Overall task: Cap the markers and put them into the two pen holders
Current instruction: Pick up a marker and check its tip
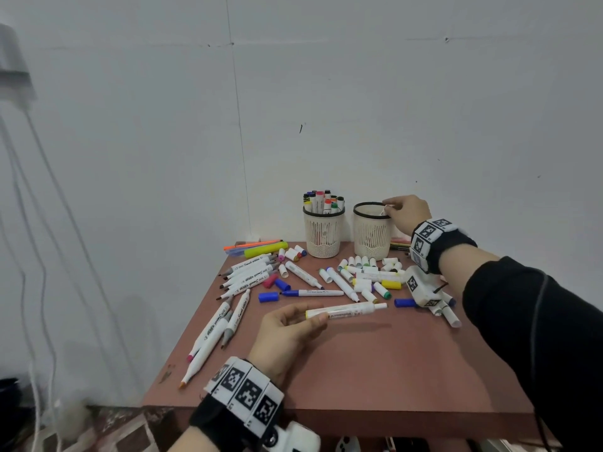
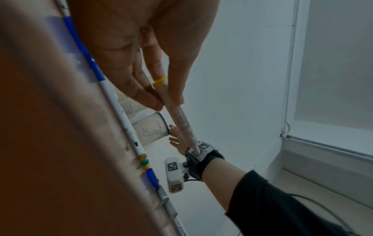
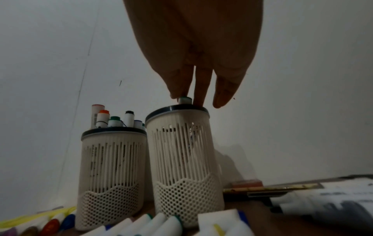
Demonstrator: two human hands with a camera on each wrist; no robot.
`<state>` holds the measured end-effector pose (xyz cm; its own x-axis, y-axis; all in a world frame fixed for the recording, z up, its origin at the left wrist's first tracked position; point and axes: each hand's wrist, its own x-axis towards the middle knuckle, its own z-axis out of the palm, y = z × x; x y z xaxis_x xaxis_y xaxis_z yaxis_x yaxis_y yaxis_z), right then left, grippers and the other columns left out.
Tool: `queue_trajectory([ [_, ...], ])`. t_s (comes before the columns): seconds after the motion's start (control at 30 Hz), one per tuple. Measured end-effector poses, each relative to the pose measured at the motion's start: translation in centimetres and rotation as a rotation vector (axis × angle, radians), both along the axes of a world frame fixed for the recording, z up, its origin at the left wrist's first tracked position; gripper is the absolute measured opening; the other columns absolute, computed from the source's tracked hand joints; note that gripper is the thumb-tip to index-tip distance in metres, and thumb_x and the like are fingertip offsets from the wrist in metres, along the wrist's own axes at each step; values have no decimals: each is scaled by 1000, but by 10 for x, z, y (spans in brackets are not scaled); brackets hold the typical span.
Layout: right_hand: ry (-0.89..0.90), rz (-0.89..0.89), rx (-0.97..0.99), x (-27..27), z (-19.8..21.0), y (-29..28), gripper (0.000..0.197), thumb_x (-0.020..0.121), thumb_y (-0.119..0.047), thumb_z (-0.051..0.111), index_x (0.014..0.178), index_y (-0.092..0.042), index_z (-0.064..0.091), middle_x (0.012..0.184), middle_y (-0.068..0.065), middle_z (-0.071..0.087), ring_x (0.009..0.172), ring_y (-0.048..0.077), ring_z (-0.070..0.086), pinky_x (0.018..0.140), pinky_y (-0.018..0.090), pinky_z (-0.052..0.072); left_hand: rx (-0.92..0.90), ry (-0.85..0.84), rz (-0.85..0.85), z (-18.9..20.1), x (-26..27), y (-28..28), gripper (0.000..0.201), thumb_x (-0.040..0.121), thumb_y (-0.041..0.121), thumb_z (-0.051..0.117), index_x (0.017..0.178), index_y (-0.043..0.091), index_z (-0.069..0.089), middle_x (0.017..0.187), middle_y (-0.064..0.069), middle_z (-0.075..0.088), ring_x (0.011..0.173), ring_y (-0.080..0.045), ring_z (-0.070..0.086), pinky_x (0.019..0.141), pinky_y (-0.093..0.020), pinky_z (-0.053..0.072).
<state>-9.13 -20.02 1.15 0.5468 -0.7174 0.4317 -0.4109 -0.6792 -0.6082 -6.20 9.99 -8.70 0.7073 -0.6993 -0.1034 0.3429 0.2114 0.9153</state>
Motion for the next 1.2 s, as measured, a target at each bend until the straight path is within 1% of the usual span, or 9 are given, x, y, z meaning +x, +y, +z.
queue_trajectory([
  [0.23,-59,59,-70,-15,16,11,20,89,-11,56,100,-13,73,103,11,69,101,22,61,85,23,42,-72,71,-1,-4,6,-1,32,62,2,72,94,-1,66,81,-13,71,68,-16,67,65,-20,56],
  [0.33,68,127,-120,-27,15,18,16,87,-12,59,94,-16,73,96,5,68,94,17,60,82,23,43,-113,121,5,-5,11,-3,27,70,-3,68,97,-1,66,80,-12,71,66,-14,67,63,-20,57],
  [0.47,308,233,-196,-42,5,30,19,84,-7,61,95,-15,73,88,1,66,83,11,57,64,8,37,-130,131,19,-6,14,-3,19,81,-8,61,98,-1,65,86,-12,70,67,-13,68,61,-18,56],
  [0.73,748,279,-227,-49,-18,48,20,79,-6,67,95,-16,74,86,1,65,84,16,61,69,23,48,-121,94,27,-5,14,-3,19,83,-6,62,100,1,64,87,-11,68,65,-13,66,63,-17,55],
  [0.83,900,285,-263,-45,-20,53,17,80,-9,69,96,-13,72,79,-7,60,80,12,55,62,18,44,-93,83,5,-5,14,-3,20,82,-3,63,101,3,64,88,-11,68,66,-13,66,65,-19,55],
  [0.9,950,265,-290,-41,-22,54,18,78,-10,70,95,-15,71,73,-10,55,78,11,54,63,19,45,-70,73,-23,-5,14,-3,19,82,-3,63,100,3,64,89,-11,68,66,-12,67,65,-19,55],
  [0.97,973,256,-292,-37,-24,53,23,76,-10,72,97,-17,70,77,-7,57,81,13,55,66,22,48,-62,74,-36,-4,14,-4,17,83,-3,62,100,3,63,87,-11,68,65,-12,67,63,-18,56],
  [1.1,995,258,-254,-33,-27,50,29,73,-9,76,100,-16,68,88,-1,59,81,14,56,58,19,46,-68,101,-44,-4,16,-4,17,84,-4,61,100,2,62,84,-10,67,62,-10,68,58,-18,55],
  [1.2,1004,249,-261,-34,-30,48,36,69,-15,81,100,-19,64,87,-4,58,84,14,56,64,23,48,-68,98,-48,-5,17,-5,20,84,-3,61,103,1,61,84,-10,66,63,-11,68,57,-19,55],
])
